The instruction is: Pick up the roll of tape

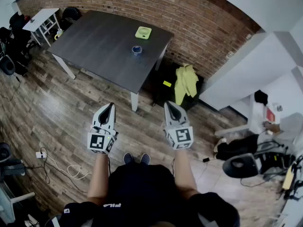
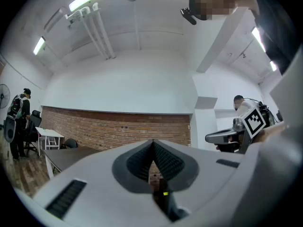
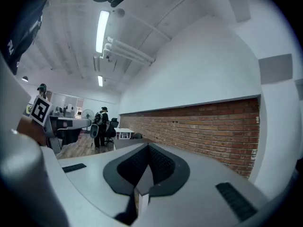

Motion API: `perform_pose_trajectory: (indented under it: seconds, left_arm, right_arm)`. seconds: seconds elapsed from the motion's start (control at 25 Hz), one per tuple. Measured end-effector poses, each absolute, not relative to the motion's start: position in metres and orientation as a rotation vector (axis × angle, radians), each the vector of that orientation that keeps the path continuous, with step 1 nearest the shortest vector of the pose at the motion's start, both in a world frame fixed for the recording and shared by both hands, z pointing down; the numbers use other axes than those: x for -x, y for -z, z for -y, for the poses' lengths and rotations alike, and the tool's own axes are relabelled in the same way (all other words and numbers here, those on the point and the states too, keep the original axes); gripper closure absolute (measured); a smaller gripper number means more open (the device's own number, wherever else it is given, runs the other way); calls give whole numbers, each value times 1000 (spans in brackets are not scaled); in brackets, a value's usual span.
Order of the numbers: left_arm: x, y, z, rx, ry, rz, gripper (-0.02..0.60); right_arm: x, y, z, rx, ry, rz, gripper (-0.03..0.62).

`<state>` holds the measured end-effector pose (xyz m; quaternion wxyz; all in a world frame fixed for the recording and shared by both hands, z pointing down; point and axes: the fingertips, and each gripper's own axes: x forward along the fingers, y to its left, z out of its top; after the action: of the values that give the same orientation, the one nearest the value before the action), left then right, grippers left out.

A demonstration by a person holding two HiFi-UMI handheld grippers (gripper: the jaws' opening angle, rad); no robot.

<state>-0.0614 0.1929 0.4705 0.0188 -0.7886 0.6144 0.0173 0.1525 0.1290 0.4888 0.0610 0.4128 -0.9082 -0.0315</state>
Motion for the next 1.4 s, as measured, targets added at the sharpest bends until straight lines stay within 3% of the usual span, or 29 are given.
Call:
perform_pose_trajectory:
  seconds: [0.88, 1.4]
  left_arm:
    - [56, -475, -207, 2445, -87, -1974, 577]
    - [36, -477, -215, 2372, -57, -2014, 575]
  right_arm:
    - [-143, -483, -152, -1069, 49, 2820, 588]
    - [-180, -492, -140, -1099, 82, 2791, 588]
